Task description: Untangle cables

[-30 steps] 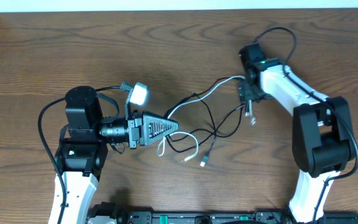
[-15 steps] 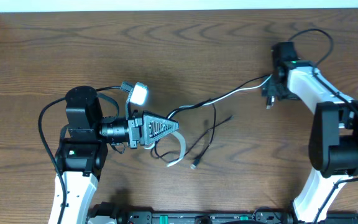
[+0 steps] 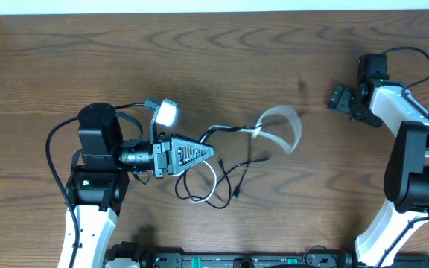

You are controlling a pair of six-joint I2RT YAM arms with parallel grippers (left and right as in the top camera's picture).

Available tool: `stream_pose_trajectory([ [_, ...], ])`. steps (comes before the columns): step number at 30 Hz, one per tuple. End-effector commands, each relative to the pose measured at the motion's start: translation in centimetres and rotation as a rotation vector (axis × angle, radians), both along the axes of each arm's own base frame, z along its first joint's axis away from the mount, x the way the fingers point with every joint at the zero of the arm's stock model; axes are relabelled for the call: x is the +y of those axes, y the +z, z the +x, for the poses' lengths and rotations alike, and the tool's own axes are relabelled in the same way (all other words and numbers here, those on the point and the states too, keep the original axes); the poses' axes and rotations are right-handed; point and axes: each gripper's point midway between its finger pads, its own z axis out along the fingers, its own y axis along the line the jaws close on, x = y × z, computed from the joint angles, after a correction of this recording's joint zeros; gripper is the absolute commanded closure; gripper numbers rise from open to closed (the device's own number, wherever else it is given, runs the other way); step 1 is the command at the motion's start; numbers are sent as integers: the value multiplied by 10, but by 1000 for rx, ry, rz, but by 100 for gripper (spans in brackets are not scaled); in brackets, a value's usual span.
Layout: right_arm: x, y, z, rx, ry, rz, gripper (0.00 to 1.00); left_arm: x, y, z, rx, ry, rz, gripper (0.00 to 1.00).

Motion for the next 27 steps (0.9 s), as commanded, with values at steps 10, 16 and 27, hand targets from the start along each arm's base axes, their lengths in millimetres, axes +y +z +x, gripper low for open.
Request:
stream_pose_trajectory([
  [10, 35, -43, -29, 127, 94, 120, 1, 0, 7, -6, -36, -22, -12, 92],
  [16, 43, -42, -27, 116, 104, 160, 1, 1, 1, -2, -42, 3, 2, 92],
  [27, 50, -42, -25, 110, 122, 158, 1, 15, -57, 30, 169, 276, 191, 93],
])
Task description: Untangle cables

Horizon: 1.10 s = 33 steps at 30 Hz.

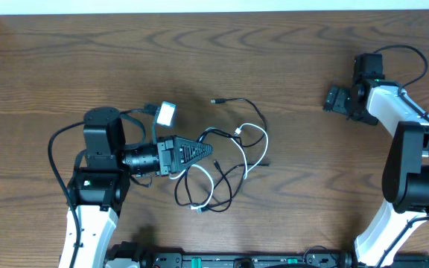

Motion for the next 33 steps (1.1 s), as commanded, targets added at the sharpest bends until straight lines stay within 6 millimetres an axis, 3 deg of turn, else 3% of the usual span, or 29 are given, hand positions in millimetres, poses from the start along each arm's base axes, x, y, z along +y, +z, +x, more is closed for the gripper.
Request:
stream_pose_trajectory([
  [1, 39, -42, -28, 121, 64, 148, 1, 14, -34, 18, 71, 176, 147, 93],
  [5, 43, -42, -27, 116, 74, 147, 1, 36, -76, 21, 225, 327, 320, 93],
  [11, 51, -42, -26, 113, 94, 146, 1, 66, -116, 12, 362, 459, 525, 92],
  [15, 57, -42, -26, 114, 107, 145, 1, 77, -127, 8, 397, 499, 594, 92],
  [26, 76, -41, -26, 114, 155, 145, 1, 83, -149, 12, 475, 501, 654, 92],
  [29, 96, -39, -25, 101, 202, 218, 1, 91, -163, 18, 500, 524, 708, 92],
  [33, 152, -25, -27, 50, 442, 437, 1, 95, -177, 30, 511, 537, 736, 92],
])
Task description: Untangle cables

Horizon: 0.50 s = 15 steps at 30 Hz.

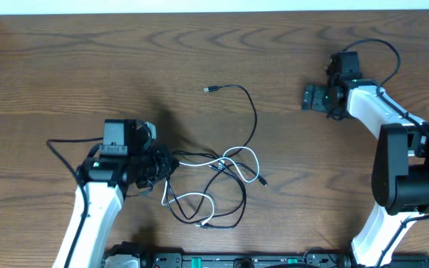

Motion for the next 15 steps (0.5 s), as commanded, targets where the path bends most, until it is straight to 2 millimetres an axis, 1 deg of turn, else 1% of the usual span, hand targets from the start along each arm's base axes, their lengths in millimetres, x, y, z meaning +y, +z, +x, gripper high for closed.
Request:
stream_pose_trajectory([
  [1, 87, -25, -44, 125, 290, 361, 1, 9, -15, 11, 12, 16, 55, 92],
  [3, 108, -17, -48, 117, 356, 440, 1, 9, -21, 20, 4, 18, 58, 92],
  [4, 115, -15, -50, 117, 373, 459, 1, 10, -25, 25, 0, 21, 65, 92],
  [9, 143, -11, -57, 114, 446, 476, 8, 20, -44, 43, -4, 47, 121, 93],
  [12, 157, -6, -59, 118, 482, 473, 14, 25, -51, 49, 5, 65, 121, 93],
  [15, 165, 3, -63, 146, 503, 469, 27, 31, -55, 53, 8, 87, 120, 92],
])
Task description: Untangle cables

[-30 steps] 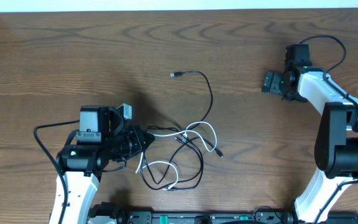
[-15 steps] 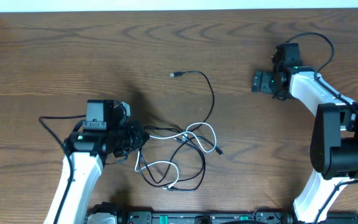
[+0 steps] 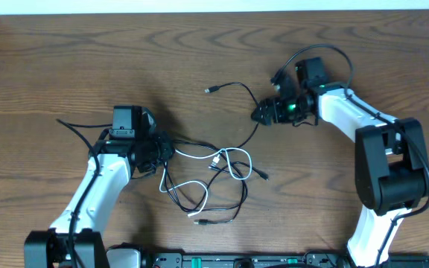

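A black cable (image 3: 253, 103) and a white cable (image 3: 233, 162) lie tangled in loops at mid-table. The black one's free plug (image 3: 211, 89) lies apart at the back, and its strand arcs right and then down into the tangle. My left gripper (image 3: 167, 151) sits at the tangle's left edge, pointing down. Both cables run into its fingers, so it looks shut on them. My right gripper (image 3: 261, 114) points left, its tip right beside the bend of the black cable. Its jaws are too dark to read.
The wooden table (image 3: 65, 67) has a pale back edge. A dark rail (image 3: 237, 260) runs along the front edge between the arm bases. The left arm's own black lead (image 3: 77, 125) trails off to the left.
My right gripper has moved left and slightly forward, from the right part of the table to the bend of the black cable. The left arm shifted a little, and the loops were drawn slightly rightward.
At first my left gripper reached right into the tangle, with the white cable blurred in motion. Then the black end lay flung out at the back. Later the left gripper was back at the left with the tangle beside it. The right gripper has come steadily closer.
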You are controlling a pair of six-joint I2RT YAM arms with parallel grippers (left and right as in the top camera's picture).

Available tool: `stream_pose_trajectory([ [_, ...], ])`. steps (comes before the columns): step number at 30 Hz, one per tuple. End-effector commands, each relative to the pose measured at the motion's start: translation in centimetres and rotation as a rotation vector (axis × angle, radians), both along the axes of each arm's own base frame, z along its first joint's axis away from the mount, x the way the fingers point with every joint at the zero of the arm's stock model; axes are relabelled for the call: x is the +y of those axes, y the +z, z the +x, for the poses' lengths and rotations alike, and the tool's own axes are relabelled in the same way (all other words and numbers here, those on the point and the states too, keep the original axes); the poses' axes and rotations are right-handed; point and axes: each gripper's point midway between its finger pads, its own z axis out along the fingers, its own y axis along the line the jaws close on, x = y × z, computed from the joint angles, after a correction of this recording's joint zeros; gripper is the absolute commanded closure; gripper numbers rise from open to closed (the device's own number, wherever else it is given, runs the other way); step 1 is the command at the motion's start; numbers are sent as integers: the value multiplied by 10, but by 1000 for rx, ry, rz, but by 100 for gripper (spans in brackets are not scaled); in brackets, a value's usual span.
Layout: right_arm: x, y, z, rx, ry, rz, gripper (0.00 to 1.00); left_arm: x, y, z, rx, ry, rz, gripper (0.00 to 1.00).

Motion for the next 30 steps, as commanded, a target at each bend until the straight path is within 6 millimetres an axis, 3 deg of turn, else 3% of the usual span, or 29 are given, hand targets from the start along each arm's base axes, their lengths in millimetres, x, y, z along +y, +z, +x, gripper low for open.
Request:
stream_pose_trajectory([
  [1, 9, -10, -13, 78, 36, -10, 29, 14, -5, 5, -3, 35, 29, 93],
  [5, 17, 10, -25, 123, 68, -24, 32, 25, -3, 12, -25, 73, 29, 93],
  [11, 38, 30, -58, 166, 136, -41, 15, 41, -3, 16, -39, 113, 49, 92],
  [15, 60, 28, -86, 214, 200, -74, 5, 53, -7, 14, -31, 130, 110, 93],
  [23, 77, 5, -114, 225, 67, -365, 4, 53, -8, 12, -19, 130, 109, 92],
  [26, 81, 0, -121, 196, 14, -451, 4, 53, -8, 12, -19, 130, 109, 92],
  [30, 86, -4, -130, 145, -8, -534, 13, 53, -8, 12, -18, 130, 109, 93],
])
